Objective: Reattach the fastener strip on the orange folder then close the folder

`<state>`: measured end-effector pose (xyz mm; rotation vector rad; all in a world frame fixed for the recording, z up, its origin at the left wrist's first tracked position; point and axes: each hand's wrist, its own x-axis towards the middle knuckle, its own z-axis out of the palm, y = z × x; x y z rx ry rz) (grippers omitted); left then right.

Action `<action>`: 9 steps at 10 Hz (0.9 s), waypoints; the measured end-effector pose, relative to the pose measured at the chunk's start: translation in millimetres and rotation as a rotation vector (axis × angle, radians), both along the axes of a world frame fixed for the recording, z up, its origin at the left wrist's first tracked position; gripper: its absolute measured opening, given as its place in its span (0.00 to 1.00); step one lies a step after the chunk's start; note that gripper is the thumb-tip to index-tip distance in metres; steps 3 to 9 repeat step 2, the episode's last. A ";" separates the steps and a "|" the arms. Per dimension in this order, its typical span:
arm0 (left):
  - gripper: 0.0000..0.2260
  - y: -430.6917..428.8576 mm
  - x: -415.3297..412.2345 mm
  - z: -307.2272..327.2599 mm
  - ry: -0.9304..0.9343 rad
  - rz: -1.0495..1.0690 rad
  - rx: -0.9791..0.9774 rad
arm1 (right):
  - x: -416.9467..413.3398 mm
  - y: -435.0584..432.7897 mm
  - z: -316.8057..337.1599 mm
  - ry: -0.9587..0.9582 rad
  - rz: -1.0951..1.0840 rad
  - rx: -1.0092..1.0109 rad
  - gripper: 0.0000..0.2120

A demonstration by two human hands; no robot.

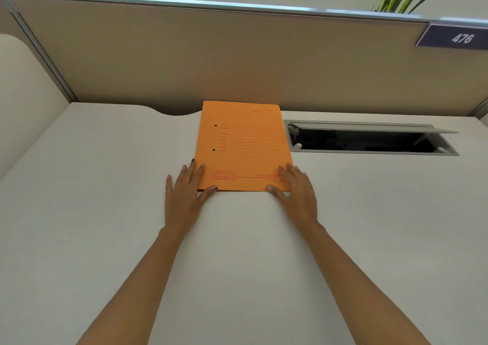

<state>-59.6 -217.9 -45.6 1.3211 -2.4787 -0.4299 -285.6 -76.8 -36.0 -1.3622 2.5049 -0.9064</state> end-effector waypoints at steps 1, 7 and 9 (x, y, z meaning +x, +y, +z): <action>0.30 8.4 -0.4 6.6 0.202 0.039 0.060 | 7.8 5.4 8.2 -0.068 -0.052 -0.158 0.25; 0.31 21.7 -0.2 6.7 0.229 0.029 0.007 | 14.8 6.5 8.9 0.076 -0.076 -0.238 0.23; 0.31 21.7 -0.2 6.7 0.229 0.029 0.007 | 14.8 6.5 8.9 0.076 -0.076 -0.238 0.23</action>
